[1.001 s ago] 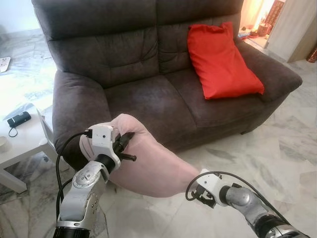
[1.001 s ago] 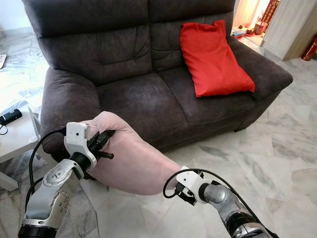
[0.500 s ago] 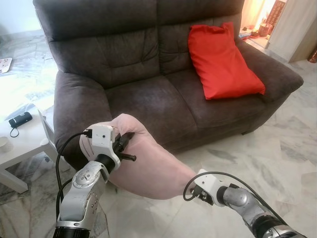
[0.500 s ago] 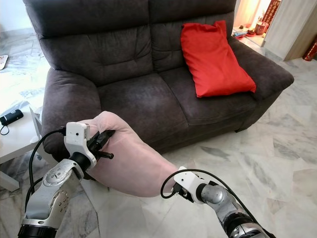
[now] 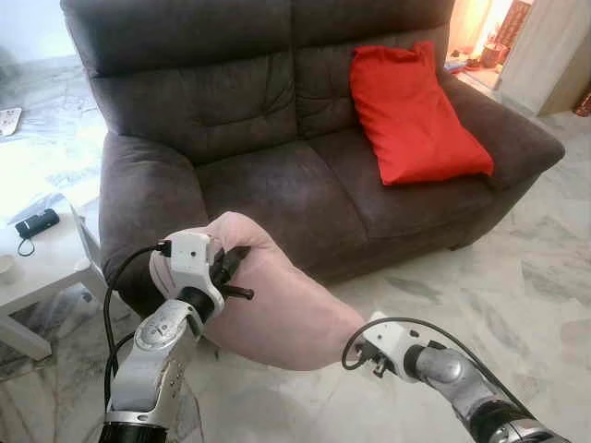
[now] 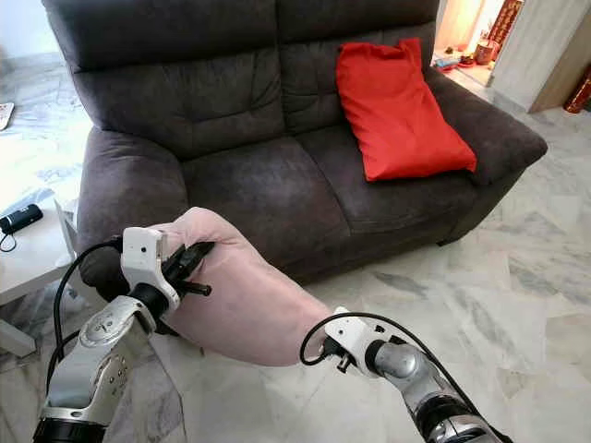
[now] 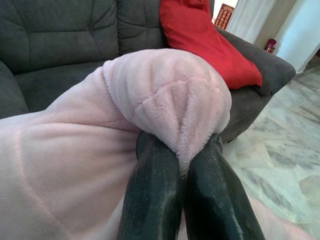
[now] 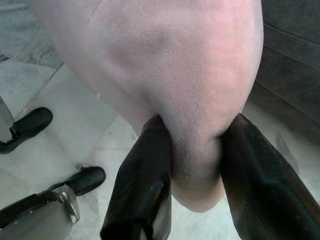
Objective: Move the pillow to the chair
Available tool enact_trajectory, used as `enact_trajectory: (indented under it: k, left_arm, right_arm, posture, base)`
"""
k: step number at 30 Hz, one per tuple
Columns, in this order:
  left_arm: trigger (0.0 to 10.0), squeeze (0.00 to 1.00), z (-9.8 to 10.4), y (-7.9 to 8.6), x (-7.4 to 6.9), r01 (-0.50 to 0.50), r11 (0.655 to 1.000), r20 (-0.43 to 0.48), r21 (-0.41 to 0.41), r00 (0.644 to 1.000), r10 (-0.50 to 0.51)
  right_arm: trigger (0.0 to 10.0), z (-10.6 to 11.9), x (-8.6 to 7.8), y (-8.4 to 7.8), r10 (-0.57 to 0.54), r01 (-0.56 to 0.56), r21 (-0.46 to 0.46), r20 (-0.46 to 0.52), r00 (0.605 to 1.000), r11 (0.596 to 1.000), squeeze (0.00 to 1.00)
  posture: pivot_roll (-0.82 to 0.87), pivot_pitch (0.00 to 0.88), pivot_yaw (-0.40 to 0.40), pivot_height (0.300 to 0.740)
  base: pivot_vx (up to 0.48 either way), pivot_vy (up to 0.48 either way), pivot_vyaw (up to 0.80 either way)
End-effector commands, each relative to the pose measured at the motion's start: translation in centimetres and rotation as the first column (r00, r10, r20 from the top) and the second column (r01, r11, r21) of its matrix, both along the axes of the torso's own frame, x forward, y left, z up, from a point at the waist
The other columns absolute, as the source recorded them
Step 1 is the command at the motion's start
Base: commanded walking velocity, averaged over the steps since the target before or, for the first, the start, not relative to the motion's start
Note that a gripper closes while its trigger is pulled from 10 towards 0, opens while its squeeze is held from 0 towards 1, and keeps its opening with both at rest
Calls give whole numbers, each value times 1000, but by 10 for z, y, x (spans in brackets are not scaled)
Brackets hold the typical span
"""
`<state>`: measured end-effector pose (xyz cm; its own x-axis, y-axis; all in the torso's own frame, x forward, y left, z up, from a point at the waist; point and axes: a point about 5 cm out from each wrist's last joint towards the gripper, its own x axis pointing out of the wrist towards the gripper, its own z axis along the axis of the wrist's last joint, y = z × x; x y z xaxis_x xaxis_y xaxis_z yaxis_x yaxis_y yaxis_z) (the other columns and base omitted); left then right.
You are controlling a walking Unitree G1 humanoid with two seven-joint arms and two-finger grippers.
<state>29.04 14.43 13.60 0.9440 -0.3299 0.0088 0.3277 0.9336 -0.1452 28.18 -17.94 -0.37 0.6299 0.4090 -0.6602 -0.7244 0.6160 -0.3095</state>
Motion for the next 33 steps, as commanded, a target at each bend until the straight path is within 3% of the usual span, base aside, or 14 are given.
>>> enact_trajectory:
  k: [1,9,14,18,19,27,28,29,31,33]
  left_arm:
    - [10000,0,23,-1,1,12,1000,107,-4,994,-11]
    - [10000,0,14,4,0,-7,1000,72,27,997,5]
    - [10000,0,-1,14,1,-75,994,9,81,997,75]
    - [10000,0,-13,22,0,-136,981,-33,136,989,142]
    - [10000,0,-16,23,0,-151,977,-39,148,987,158]
    - [10000,0,-20,26,-2,-224,958,-3,182,974,228]
    - [10000,0,-20,26,-2,-237,956,2,173,971,240]
    - [10000,0,-18,26,-3,-267,951,25,157,964,266]
    - [10000,0,-15,24,-4,-285,948,53,141,959,280]
    - [10000,0,-12,23,-4,-288,949,75,128,957,280]
  right_arm:
    - [0,2,2,5,-26,25,51,17,1000,998,0]
    - [0,10,9,11,-48,42,121,44,998,992,0]
    - [0,22,18,11,-77,61,171,91,993,983,0]
    - [0,39,29,9,-162,120,256,147,976,959,0]
    - [9765,46,33,8,-199,143,285,175,964,948,0]
    - [10000,76,40,14,-331,183,432,298,896,883,0]
    - [10000,79,40,15,-358,195,454,307,882,870,0]
    - [10000,88,40,17,-430,226,513,323,843,828,0]
    - [10000,95,37,20,-480,234,577,320,817,783,0]
    - [10000,98,37,22,-502,236,602,322,803,763,0]
  posture:
    - [83,81,-1,740]
    - [81,82,1,740]
    - [78,84,-3,740]
    - [79,83,-5,740]
    - [77,79,-7,740]
    - [76,71,-16,740]
    - [73,64,-20,740]
    - [74,62,-20,740]
    - [73,56,-21,740]
    - [73,49,-21,740]
  base:
    - [0,0,0]
    - [0,0,0]
    - [0,0,0]
    - [0,0,0]
    - [0,0,0]
    - [0,0,0]
    - [0,0,0]
    - [0,0,0]
    - [0,0,0]
    - [0,0,0]
